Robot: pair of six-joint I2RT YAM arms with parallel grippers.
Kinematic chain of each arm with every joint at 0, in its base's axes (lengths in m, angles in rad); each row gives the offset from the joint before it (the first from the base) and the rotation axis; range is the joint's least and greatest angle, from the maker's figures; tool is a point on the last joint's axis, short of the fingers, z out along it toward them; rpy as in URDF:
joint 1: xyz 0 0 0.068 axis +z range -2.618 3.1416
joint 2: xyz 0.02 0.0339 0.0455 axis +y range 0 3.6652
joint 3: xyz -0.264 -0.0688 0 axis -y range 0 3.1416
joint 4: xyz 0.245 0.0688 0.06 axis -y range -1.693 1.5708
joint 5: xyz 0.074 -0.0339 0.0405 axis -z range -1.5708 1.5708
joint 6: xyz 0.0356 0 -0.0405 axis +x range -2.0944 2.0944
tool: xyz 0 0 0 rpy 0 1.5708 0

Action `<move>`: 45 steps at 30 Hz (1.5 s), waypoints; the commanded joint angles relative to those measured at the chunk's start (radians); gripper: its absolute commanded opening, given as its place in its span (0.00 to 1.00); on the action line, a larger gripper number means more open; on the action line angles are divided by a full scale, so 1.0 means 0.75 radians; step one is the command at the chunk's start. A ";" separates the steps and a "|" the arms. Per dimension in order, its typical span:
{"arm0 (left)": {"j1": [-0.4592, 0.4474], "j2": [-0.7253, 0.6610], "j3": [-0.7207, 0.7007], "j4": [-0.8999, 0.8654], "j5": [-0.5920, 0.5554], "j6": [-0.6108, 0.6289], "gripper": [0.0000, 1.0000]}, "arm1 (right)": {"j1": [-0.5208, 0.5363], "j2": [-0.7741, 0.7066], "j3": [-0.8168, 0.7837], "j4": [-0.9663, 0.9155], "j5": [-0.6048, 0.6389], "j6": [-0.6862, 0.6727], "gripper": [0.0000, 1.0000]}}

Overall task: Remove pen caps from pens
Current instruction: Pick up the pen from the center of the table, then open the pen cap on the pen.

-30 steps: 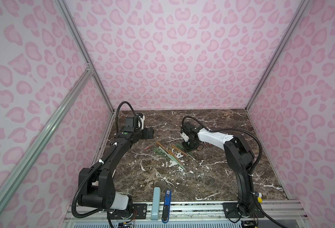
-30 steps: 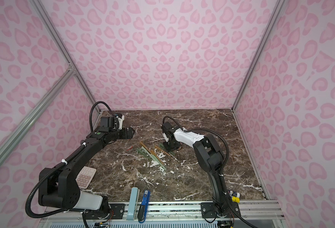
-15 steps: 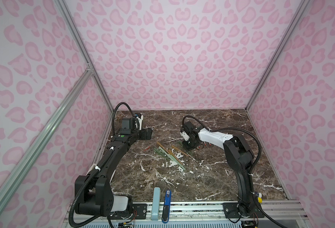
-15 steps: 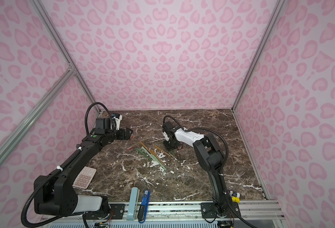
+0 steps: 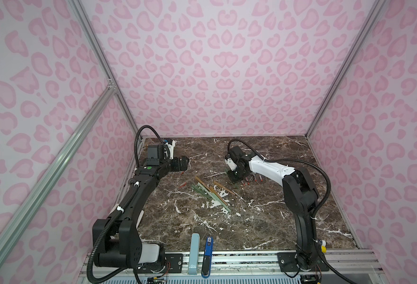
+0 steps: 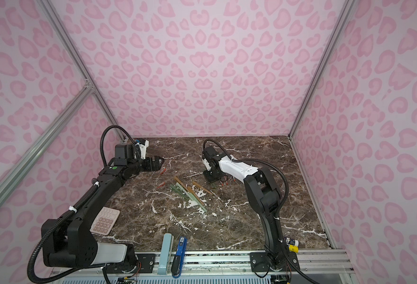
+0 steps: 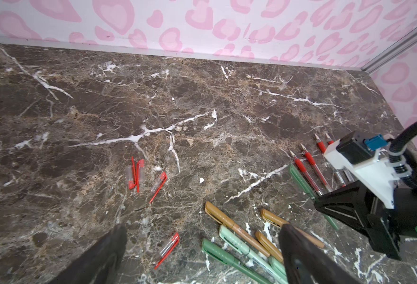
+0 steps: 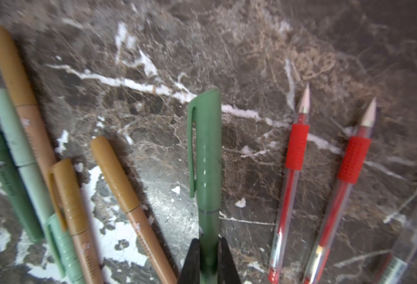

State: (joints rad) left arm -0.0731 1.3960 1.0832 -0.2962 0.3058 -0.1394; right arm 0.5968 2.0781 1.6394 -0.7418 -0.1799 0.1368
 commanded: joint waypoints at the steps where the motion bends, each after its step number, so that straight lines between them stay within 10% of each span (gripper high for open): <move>1: 0.001 0.028 0.046 0.021 0.104 -0.095 0.99 | 0.021 -0.039 0.011 0.064 -0.063 0.087 0.11; 12: -0.006 0.128 -0.047 0.302 0.512 -0.451 0.83 | 0.143 -0.157 -0.050 0.440 -0.180 0.316 0.09; 34: -0.064 0.178 -0.029 0.272 0.486 -0.399 0.59 | 0.288 -0.100 -0.012 0.600 -0.290 0.429 0.08; 45: -0.073 0.182 -0.015 0.243 0.457 -0.385 0.24 | 0.299 -0.099 -0.015 0.642 -0.300 0.437 0.07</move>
State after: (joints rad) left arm -0.1272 1.5322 1.0641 -0.1253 0.6525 -0.4435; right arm 0.8181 2.0052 1.6363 -0.3023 -0.3962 0.4599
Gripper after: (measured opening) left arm 0.247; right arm 0.105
